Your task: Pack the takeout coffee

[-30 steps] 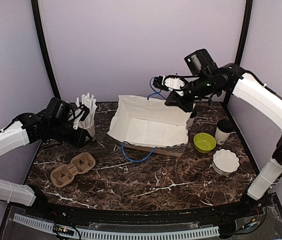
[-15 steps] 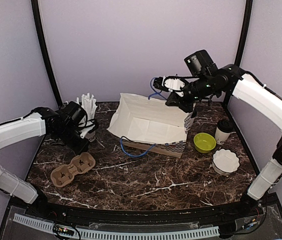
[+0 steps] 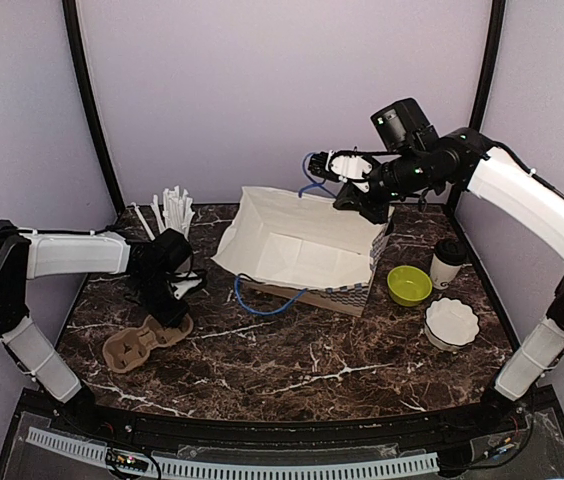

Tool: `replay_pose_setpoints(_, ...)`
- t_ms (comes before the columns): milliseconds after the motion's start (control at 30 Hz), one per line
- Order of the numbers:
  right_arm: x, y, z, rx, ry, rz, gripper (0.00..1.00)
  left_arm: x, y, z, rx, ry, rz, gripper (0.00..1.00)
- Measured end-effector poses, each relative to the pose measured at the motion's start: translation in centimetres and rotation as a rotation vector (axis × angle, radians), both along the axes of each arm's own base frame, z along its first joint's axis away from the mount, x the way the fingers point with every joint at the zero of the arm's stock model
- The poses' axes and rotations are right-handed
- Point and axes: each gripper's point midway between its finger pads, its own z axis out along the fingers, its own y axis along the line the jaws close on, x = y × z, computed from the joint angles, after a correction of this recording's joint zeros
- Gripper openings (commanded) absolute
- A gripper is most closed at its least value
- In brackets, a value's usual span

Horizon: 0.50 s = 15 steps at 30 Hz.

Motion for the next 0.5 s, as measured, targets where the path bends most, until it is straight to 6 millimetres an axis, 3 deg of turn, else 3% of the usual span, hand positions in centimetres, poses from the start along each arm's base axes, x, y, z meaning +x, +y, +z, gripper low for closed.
replay_pose_setpoints(300, 0.1, -0.1, 0.0, -0.005, -0.005, -0.008, 0.0, 1.0, -2.7, 0.1, -0.13, -0.028, -0.044, 0.11)
replay_pose_setpoints(500, 0.4, -0.4, 0.0, -0.011, -0.01, -0.019, 0.0, 2.0, -4.4, 0.5, -0.206, -0.063, -0.086, 0.27)
